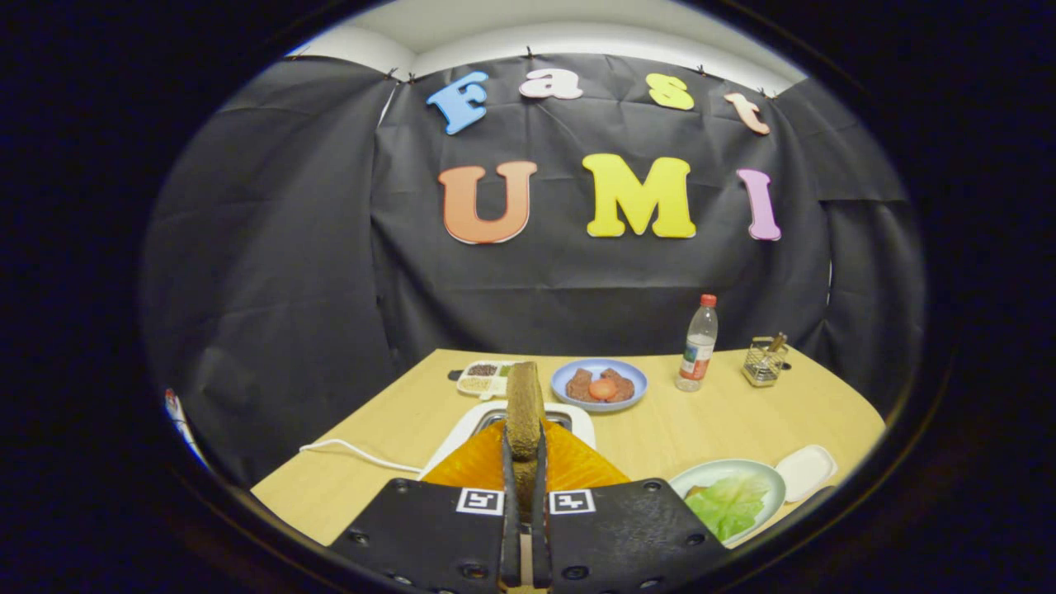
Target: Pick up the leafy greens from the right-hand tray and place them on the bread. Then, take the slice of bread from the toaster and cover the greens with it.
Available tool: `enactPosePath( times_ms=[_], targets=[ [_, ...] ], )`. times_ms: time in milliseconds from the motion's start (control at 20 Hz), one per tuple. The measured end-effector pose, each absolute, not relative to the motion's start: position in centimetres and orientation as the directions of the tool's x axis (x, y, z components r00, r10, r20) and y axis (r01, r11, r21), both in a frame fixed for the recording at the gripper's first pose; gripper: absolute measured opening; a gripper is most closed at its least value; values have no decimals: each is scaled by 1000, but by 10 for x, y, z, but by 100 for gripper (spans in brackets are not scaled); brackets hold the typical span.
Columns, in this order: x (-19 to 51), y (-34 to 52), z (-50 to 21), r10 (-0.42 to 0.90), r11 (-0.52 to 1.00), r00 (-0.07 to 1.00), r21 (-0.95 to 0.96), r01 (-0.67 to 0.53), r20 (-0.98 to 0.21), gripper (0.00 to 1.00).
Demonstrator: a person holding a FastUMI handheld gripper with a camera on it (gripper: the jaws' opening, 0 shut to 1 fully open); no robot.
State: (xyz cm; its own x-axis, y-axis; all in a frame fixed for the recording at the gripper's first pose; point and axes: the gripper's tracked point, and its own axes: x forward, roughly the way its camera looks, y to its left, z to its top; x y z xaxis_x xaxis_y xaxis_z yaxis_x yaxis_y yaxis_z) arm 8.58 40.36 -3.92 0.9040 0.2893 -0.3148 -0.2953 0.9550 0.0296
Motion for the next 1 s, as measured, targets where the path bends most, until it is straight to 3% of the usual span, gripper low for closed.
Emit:
enactPosePath(
  times_ms=[550,1000],
  targets=[
    [60,345,50,301,952,942,107,-288,-148,5],
    [59,242,33,165,982,979,113,-152,-116,5]
  ],
)
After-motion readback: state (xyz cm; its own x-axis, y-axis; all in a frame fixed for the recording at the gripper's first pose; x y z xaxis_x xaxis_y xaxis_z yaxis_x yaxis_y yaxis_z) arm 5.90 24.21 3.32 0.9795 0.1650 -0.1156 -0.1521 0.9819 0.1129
